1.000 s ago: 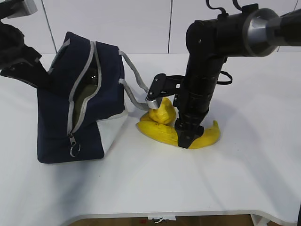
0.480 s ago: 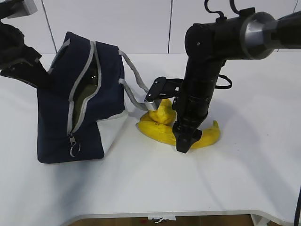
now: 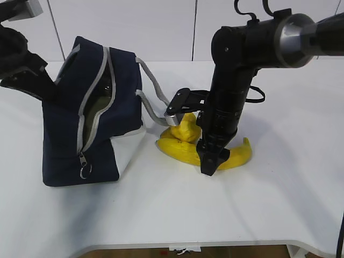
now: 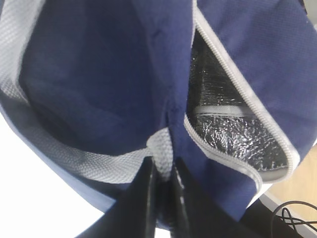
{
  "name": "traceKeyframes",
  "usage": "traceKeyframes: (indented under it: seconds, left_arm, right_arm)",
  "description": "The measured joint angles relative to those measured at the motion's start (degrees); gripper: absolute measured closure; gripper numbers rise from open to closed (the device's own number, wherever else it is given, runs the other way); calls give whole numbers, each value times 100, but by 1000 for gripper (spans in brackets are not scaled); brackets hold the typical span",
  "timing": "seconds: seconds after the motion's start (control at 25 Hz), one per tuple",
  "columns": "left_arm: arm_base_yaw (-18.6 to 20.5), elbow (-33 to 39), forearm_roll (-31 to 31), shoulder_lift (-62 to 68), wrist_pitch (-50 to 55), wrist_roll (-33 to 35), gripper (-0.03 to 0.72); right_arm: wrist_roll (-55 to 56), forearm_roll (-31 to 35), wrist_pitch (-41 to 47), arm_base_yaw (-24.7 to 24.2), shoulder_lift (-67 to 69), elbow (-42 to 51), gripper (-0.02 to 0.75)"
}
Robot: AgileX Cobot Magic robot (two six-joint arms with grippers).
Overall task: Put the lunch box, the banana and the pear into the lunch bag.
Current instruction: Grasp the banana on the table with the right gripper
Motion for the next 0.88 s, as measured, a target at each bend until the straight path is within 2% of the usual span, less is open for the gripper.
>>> traceKeyframes:
  seconds: [0.16, 0.52, 0.88]
  left_arm:
    - [0, 0, 0, 0, 0, 0, 676]
    - [0, 0, 3, 0, 0, 0, 676]
    - [0, 0, 3, 0, 0, 0, 676]
  right_arm:
    - [0, 0, 0, 0, 0, 0, 259]
    - [0, 0, 43, 0, 0, 0, 454]
    - [0, 330, 465, 0, 3, -320, 469]
